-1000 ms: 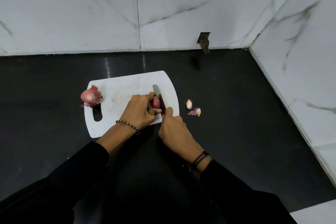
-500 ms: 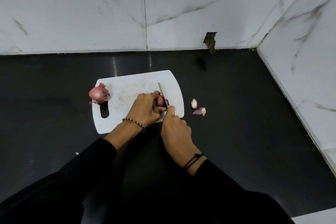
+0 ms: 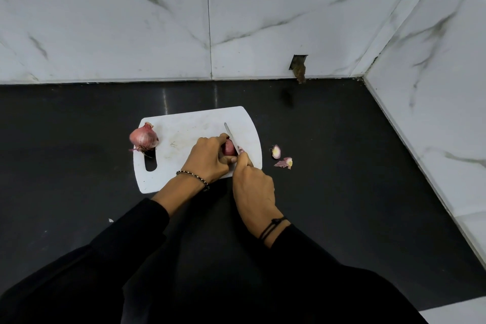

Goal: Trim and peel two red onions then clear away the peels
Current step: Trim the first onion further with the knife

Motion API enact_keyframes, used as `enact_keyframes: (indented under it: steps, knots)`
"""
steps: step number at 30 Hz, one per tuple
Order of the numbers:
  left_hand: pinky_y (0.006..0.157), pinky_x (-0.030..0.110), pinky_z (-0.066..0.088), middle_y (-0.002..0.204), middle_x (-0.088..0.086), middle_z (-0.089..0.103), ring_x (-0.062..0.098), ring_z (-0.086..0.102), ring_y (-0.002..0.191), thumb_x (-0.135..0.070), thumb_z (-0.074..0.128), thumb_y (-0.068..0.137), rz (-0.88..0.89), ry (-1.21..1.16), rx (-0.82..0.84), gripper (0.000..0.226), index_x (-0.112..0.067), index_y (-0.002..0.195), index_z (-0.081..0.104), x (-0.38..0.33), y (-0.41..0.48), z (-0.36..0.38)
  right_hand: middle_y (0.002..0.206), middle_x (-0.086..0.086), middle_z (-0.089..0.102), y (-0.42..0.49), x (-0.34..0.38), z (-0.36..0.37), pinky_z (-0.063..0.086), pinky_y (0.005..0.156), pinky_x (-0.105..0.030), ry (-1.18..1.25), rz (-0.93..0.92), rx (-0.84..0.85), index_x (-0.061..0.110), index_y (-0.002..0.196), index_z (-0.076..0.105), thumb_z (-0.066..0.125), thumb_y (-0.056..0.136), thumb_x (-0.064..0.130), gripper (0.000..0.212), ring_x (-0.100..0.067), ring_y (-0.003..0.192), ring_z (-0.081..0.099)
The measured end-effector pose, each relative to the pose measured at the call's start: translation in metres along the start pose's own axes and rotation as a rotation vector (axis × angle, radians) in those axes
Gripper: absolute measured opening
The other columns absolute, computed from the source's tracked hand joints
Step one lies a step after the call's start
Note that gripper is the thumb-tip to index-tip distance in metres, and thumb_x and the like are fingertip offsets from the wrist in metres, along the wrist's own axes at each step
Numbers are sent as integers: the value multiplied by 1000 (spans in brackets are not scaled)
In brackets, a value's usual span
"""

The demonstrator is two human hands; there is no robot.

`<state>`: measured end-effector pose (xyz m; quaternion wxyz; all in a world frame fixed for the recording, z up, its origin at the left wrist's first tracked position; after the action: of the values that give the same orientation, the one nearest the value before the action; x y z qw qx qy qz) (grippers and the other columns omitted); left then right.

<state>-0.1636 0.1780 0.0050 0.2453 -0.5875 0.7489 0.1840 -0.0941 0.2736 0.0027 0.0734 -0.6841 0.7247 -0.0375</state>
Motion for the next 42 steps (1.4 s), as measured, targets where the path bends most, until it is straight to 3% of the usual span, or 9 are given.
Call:
enact_keyframes:
  steps: [3,5,8,13,18,29,34,39,42]
  knots:
    - [73,33,49,86,12,71,30,63,84,-21,74,84,-3,-21,-4,29,-10,109,65,2,-1,1,113,-9,65,6,3,6,38,68,-34,191,-108,33,8,137,34,40,101,7,36,-29,102,67]
    - [74,35,50,85,10,71,30,64,84,-22,75,84,3,-48,-14,28,-11,108,65,4,-3,2,117,-17,59,9,-9,9,36,73,-39,325,-63,92,8,128,35,38,100,7,28,-39,106,60]
    - [82,40,53,95,13,72,32,65,91,-23,76,84,-10,-86,-39,39,-11,119,62,9,-8,2,108,-24,57,9,-25,11,40,71,-40,573,-15,149,10,110,36,36,105,20,11,-42,91,56]
    - [93,32,50,109,8,71,26,66,101,-27,77,84,1,-159,-29,54,-18,133,57,20,-17,0,88,-15,57,6,-42,11,45,55,-33,832,31,110,17,98,39,30,107,38,25,-26,64,55]
    - [96,19,40,117,-2,68,17,61,111,-27,79,82,-11,-225,-27,55,-24,133,57,31,-24,-3,94,-14,57,-3,-43,12,59,73,-51,911,90,152,24,94,39,28,106,47,28,-24,69,58]
    - [88,-3,33,111,-12,68,6,61,107,-21,81,80,-1,-289,-30,53,-24,129,59,31,-28,-6,86,-6,48,-20,-14,4,54,74,-47,805,19,161,9,105,42,29,109,33,27,-30,77,60]
    - [94,4,37,112,-13,68,6,61,109,-22,82,80,1,-284,0,53,-25,128,59,30,-27,-7,91,-9,53,-16,-15,15,56,65,-45,857,50,199,12,102,42,30,108,37,28,-28,72,60]
    - [99,13,37,120,-9,66,6,58,113,-23,82,80,-21,-266,19,57,-23,132,58,31,-26,-8,82,-6,53,-20,-20,35,35,40,-22,1374,262,377,20,89,44,40,106,40,26,-9,50,41]
    - [98,13,36,120,-9,65,4,55,113,-24,81,81,-43,-245,23,57,-22,133,59,30,-24,-9,88,-9,55,-17,-23,30,38,41,-22,1303,240,302,20,92,45,38,106,41,26,-12,54,45]
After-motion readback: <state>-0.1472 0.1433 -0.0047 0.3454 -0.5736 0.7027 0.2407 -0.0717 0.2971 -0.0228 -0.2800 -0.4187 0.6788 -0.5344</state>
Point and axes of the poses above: each hand's wrist, its own y-axis towards the middle knuckle, its own z-axis out of the palm, x = y × z, the point moved 9 cm from there along y, towards the middle knuckle
